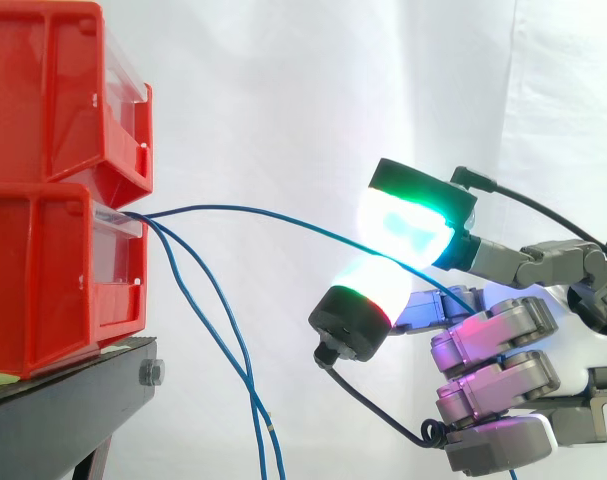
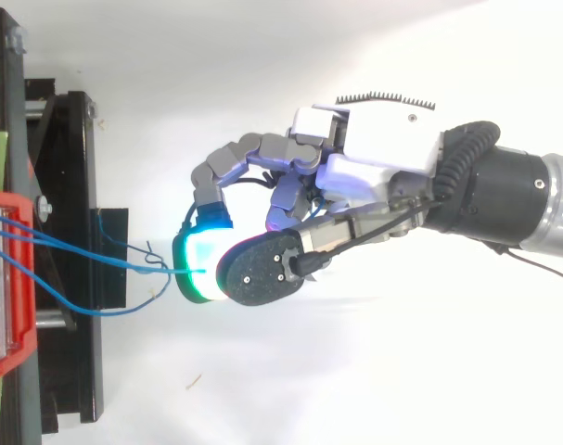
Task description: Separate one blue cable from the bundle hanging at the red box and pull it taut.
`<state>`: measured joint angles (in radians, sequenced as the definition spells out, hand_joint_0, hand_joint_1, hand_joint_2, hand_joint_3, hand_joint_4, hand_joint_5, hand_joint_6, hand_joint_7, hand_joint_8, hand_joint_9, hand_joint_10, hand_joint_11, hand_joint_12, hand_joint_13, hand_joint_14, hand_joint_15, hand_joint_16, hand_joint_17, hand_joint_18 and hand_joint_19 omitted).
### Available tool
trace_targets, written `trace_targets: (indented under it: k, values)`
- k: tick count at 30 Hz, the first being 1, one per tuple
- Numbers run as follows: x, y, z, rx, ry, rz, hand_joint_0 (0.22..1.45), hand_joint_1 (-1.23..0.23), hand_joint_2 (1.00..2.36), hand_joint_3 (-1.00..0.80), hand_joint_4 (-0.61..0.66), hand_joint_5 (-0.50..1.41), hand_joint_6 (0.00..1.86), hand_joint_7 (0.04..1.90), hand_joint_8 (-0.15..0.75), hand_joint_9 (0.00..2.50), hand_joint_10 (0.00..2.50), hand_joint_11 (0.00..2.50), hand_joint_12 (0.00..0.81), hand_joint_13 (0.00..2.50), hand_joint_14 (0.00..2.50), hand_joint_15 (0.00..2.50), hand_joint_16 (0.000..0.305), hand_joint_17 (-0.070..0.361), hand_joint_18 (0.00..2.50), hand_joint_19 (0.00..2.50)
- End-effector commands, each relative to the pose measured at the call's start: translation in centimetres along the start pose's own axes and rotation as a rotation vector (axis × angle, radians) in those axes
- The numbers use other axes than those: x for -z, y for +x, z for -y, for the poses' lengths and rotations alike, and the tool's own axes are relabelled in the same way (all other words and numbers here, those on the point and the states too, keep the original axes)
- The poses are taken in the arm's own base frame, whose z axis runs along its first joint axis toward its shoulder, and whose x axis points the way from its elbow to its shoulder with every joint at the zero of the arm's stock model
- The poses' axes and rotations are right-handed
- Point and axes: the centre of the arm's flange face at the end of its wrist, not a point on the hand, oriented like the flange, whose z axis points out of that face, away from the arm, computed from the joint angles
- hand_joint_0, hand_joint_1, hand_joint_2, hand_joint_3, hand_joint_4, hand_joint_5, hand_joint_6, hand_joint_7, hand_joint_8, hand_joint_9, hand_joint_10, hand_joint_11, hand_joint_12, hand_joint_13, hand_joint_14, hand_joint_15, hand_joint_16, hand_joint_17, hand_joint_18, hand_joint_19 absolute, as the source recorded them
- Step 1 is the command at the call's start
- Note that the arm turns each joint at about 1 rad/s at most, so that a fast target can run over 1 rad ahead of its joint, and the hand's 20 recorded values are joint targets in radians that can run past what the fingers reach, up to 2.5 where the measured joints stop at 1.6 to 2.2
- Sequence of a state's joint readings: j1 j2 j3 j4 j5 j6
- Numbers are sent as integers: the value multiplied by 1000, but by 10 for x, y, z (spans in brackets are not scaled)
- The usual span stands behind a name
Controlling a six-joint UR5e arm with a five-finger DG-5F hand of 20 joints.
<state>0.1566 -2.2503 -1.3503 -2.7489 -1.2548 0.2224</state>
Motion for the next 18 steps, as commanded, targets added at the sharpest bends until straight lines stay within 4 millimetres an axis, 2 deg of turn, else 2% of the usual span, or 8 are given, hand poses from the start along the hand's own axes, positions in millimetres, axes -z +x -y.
trace_targets:
  k: [1,18]
  values:
    - [0,1,0,0,0,-1,832,-873,1011,-355,-197,-195,904,1359,273,1332,1197,1628,328,1105,1838,1549,34,76,1217,1273]
    - [0,0,0,0,0,0,833,-873,1012,-355,-197,-196,904,1357,276,1332,1184,1651,325,1110,1820,1558,34,76,1212,1274]
